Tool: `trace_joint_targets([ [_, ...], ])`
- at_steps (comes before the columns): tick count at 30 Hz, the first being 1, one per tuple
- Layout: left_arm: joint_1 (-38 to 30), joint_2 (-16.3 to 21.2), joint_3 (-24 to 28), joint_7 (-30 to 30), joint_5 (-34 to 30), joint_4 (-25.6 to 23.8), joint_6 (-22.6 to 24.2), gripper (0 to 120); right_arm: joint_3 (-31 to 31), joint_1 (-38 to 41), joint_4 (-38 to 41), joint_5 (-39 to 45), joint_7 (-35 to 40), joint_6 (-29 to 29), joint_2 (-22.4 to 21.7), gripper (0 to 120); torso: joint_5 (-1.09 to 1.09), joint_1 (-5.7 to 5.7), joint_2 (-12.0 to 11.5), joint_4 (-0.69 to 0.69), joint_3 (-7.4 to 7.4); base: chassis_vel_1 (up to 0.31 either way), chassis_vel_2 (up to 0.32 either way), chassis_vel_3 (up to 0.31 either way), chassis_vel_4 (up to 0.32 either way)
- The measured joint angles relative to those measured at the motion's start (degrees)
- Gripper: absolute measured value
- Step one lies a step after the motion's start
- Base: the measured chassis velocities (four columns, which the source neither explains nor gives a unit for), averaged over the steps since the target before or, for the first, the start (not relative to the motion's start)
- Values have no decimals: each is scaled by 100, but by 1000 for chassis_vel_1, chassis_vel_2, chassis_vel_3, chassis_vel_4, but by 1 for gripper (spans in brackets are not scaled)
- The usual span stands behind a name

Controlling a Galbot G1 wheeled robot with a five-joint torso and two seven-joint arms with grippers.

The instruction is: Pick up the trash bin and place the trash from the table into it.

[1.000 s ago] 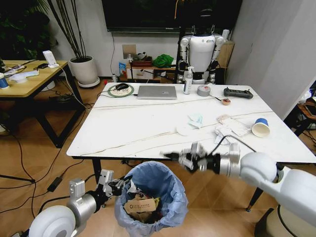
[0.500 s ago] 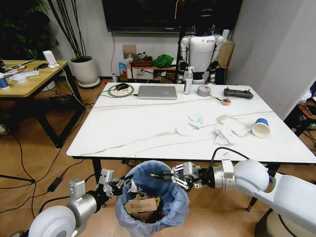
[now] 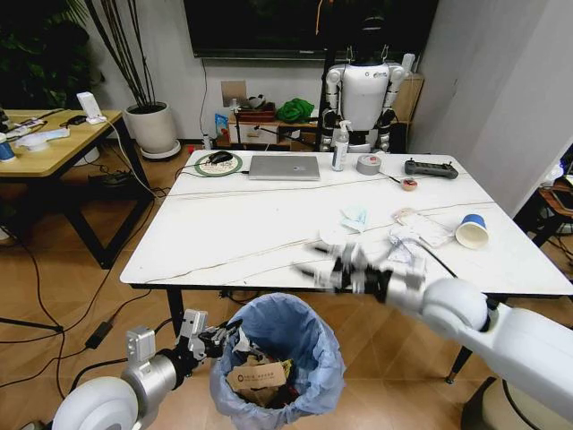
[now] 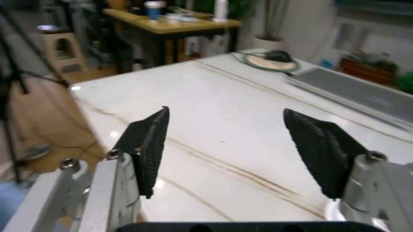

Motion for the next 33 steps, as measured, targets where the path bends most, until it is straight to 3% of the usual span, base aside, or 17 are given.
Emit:
trace_joint_targets([
  [4, 22, 1, -51, -10, 2, -32, 1, 0, -443, 638, -538, 417, 761, -680, 459, 86, 0, 1, 0, -1, 1, 0, 0, 0, 0],
  [11, 44, 6, -80, -10, 8, -47, 1, 0, -968, 1318, -1567, 584, 779, -1086, 1037, 100, 0, 0, 0, 1, 1, 0, 0, 0, 0],
  [19, 55, 6, -82, -10, 12, -65, -2, 0, -1361, 1756, -2482, 604, 536, -1173, 1268, 100, 0, 1, 0, -1, 0, 0, 0, 0, 0],
  [28, 1, 47, -97, -1, -51, -40, -14, 0, -1560, 1815, -2881, 522, 228, -1160, 1294, 96, 0, 1, 0, -1, 0, 0, 0, 0, 0],
  [33, -8, 50, -109, 14, -72, -28, -22, 0, -1693, 1825, -3004, 399, 64, -1141, 1261, 76, 0, 1, 0, -2, 0, 0, 0, 0, 0],
])
